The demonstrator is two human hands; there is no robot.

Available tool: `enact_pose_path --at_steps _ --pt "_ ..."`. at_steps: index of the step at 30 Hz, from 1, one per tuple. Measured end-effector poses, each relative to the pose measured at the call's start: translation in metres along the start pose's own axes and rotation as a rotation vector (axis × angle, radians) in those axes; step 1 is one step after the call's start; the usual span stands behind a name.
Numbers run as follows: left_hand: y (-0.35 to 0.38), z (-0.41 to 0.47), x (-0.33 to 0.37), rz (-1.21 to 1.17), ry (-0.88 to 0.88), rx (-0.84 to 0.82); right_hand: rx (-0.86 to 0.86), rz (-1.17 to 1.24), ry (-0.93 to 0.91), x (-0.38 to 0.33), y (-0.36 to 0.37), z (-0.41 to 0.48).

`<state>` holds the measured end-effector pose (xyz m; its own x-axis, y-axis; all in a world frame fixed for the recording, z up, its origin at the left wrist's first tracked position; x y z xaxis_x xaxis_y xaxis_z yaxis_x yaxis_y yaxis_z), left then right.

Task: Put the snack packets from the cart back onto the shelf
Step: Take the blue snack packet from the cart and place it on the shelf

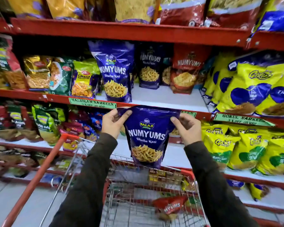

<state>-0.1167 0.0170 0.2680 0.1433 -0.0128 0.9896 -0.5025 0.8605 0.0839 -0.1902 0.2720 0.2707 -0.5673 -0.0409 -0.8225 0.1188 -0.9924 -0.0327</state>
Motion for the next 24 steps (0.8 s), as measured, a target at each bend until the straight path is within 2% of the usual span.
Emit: enact_pose_path --at_steps 3,7,11,15,20,22,24 --pt "0.027 0.025 0.035 -0.043 0.05 -0.017 0.074 0.121 -0.025 -0.015 -0.009 0.044" --pt "0.062 0.058 0.08 -0.109 0.1 -0.042 0.119 0.155 -0.069 -0.028 -0.02 0.107" --pt "0.087 0.103 0.099 -0.215 0.044 -0.007 0.15 0.194 -0.057 -0.029 -0.023 0.164" --pt "0.11 0.146 0.107 -0.201 -0.028 0.024 0.169 0.165 -0.026 -0.025 -0.021 0.214" --pt "0.127 0.208 0.107 -0.244 -0.042 0.07 0.14 0.11 0.096 -0.006 -0.01 0.264" --pt "0.127 0.221 0.102 -0.269 -0.127 0.163 0.158 0.139 0.163 0.007 -0.002 0.281" --pt "0.13 0.23 0.102 -0.325 -0.127 0.237 0.182 0.227 0.26 0.021 0.008 0.293"
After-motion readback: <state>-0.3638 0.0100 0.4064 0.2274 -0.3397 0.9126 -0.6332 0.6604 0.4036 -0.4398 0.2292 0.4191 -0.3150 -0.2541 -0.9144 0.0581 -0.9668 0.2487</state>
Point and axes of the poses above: each hand's wrist, its own z-axis towards the middle knuckle, its own y-axis out of the palm, x = y × z, the point moved 6 cm from there along z, towards the middle knuckle, and after that the axes turned 9 degrees about -y, right-handed, at the moved point
